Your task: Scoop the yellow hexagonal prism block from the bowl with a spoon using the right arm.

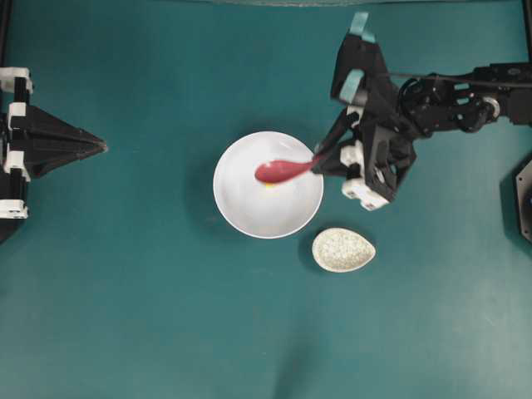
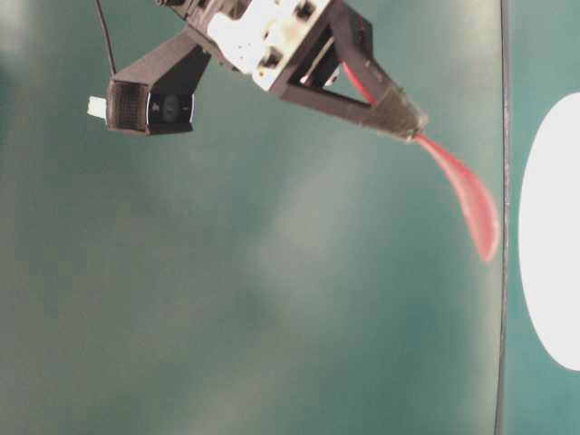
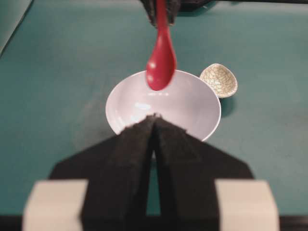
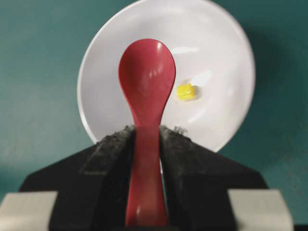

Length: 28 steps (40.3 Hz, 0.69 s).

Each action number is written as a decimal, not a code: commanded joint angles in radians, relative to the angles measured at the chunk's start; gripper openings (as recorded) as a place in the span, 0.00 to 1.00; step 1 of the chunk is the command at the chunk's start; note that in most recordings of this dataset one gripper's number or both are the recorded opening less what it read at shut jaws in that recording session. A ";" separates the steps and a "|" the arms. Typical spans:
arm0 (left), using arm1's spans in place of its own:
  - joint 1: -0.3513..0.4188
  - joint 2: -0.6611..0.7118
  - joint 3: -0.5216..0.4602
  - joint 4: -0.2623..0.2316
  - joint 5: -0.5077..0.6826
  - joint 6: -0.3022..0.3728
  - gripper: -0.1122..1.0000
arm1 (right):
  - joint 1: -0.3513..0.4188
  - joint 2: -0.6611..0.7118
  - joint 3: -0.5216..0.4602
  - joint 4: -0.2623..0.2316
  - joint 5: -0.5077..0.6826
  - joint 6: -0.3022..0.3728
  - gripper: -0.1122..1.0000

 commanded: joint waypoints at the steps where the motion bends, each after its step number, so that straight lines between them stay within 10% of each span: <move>1: 0.003 0.003 -0.026 0.003 -0.005 -0.002 0.11 | -0.003 -0.009 -0.028 -0.035 0.003 0.048 0.31; 19: 0.003 0.003 -0.025 0.003 -0.005 -0.002 0.11 | 0.032 -0.009 -0.063 -0.362 0.117 0.330 0.31; 28: 0.003 0.003 -0.025 0.003 -0.005 0.000 0.11 | 0.057 -0.008 -0.074 -0.405 0.132 0.359 0.31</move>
